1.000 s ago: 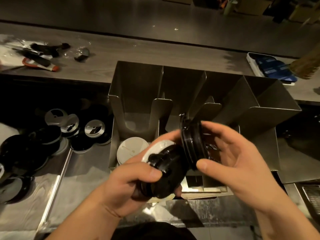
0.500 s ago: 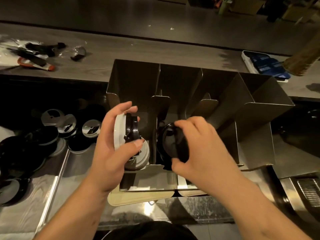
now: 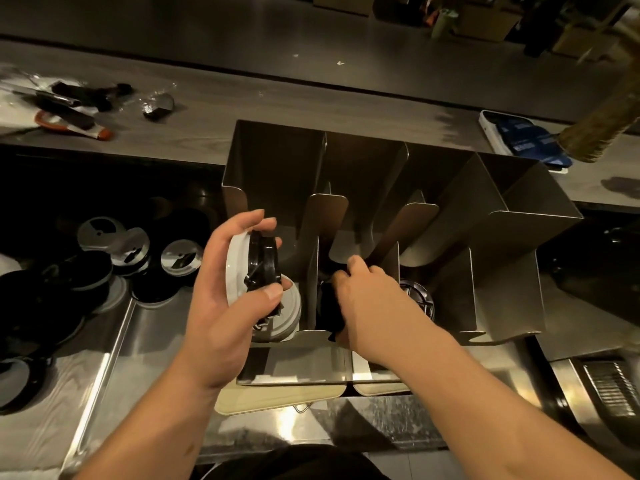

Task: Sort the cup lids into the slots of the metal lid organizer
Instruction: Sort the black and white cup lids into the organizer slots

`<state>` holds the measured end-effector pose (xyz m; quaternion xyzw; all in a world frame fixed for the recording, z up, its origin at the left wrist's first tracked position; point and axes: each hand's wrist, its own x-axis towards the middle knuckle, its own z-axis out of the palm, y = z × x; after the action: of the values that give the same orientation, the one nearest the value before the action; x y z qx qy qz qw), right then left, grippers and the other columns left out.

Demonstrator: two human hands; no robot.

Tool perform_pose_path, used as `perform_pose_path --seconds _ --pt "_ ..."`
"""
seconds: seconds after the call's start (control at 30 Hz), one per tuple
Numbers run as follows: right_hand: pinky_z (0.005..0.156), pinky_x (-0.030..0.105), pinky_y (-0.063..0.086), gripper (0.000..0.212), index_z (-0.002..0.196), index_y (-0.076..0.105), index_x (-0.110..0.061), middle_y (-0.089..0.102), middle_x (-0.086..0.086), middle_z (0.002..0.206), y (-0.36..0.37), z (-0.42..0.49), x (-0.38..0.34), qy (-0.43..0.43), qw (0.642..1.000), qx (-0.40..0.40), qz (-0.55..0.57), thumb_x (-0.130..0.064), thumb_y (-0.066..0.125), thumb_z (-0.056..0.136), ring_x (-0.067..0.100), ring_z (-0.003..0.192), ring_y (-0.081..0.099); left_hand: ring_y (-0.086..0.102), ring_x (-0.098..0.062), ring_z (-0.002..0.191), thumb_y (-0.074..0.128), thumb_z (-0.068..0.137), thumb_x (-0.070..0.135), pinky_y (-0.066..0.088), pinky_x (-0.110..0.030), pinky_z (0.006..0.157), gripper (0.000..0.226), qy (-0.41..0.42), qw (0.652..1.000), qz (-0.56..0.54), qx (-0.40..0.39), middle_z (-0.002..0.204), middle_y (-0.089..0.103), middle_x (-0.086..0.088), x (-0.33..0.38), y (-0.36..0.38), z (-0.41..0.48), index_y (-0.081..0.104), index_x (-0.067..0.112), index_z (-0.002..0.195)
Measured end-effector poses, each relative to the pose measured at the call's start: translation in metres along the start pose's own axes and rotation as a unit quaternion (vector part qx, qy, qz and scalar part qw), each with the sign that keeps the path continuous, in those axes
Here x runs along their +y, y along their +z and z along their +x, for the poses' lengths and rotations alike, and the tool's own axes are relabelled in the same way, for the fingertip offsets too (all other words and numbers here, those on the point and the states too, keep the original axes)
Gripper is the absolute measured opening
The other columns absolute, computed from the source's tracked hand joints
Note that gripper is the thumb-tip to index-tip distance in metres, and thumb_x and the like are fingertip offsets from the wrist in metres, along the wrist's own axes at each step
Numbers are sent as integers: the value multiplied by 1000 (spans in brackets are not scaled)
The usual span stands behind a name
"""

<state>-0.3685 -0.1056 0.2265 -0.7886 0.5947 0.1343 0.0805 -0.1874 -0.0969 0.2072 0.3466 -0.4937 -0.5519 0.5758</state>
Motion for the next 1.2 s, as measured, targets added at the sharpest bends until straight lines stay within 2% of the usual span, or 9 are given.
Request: perform_pose_path --seconds 0.17,0.4,0.57,0.67,0.77,0.87,1.0,1.1,1.2 --pt "88 35 48 55 135 43 -12 46 11 122 1 7 -5 12 1000 -26 7 -24 70 89 27 107 54 58 -30 121 65 71 22 50 -67 93 65 -2 1000 3 -3 137 54 -5 0 -1 0 50 28 134" --pt "97 35 46 57 140 42 -14 42 11 128 0 4 -2 10 999 -33 -23 -26 67 91 26 115 42 57 -30 123 65 71 21 56 -48 89 64 -15 999 -36 -14 139 52 -6 3 3 0 51 27 133" --pt "100 33 42 48 136 48 -16 42 6 127 2 3 -2 25 1000 -6 10 -22 64 91 22 116 38 57 -39 125 88 67 39 54 -56 88 84 -101 965 -241 -16 130 55 -18 11 13 -1 50 20 139" --pt "86 20 33 25 117 56 -23 46 -8 109 -5 -12 5 2 990 101 99 -22 60 93 11 101 40 55 -43 127 85 66 55 50 -64 90 88 -159 929 -333 -31 125 62 -19 16 17 -3 51 21 139" --pt "78 14 43 9 97 61 -33 57 -19 94 -21 -40 7 -1 912 225 343 -26 60 92 3 91 56 53 -45 128 81 68 60 51 -63 90 83 -182 914 -357 -66 129 60 -23 19 23 -6 53 19 134" --pt "82 29 55 29 108 62 -42 62 -10 113 -31 -64 4 -69 801 233 547 -32 69 82 18 102 64 58 -43 123 86 63 60 52 -63 92 81 -215 901 -373 -57 128 62 -22 20 29 -7 60 18 127" --pt "101 15 39 75 137 46 -40 44 -20 140 -32 -70 3 -116 855 235 447 -48 80 70 14 136 41 57 -45 123 84 68 56 51 -64 90 79 -221 900 -368 -72 132 58 -27 21 41 -10 58 15 131" --pt "107 20 37 76 139 47 -32 45 -24 137 -27 -65 0 -116 880 254 385 -46 79 72 10 136 40 64 -41 113 83 69 56 56 -55 82 73 -220 916 -331 -58 122 65 -24 22 48 -12 63 15 125" --pt "105 23 43 72 136 51 -30 51 -19 133 -27 -64 4 -105 859 278 416 -38 79 70 9 131 47 66 -37 110 86 63 57 58 -51 82 83 -226 925 -305 -18 123 65 -24 24 52 -11 60 14 128"
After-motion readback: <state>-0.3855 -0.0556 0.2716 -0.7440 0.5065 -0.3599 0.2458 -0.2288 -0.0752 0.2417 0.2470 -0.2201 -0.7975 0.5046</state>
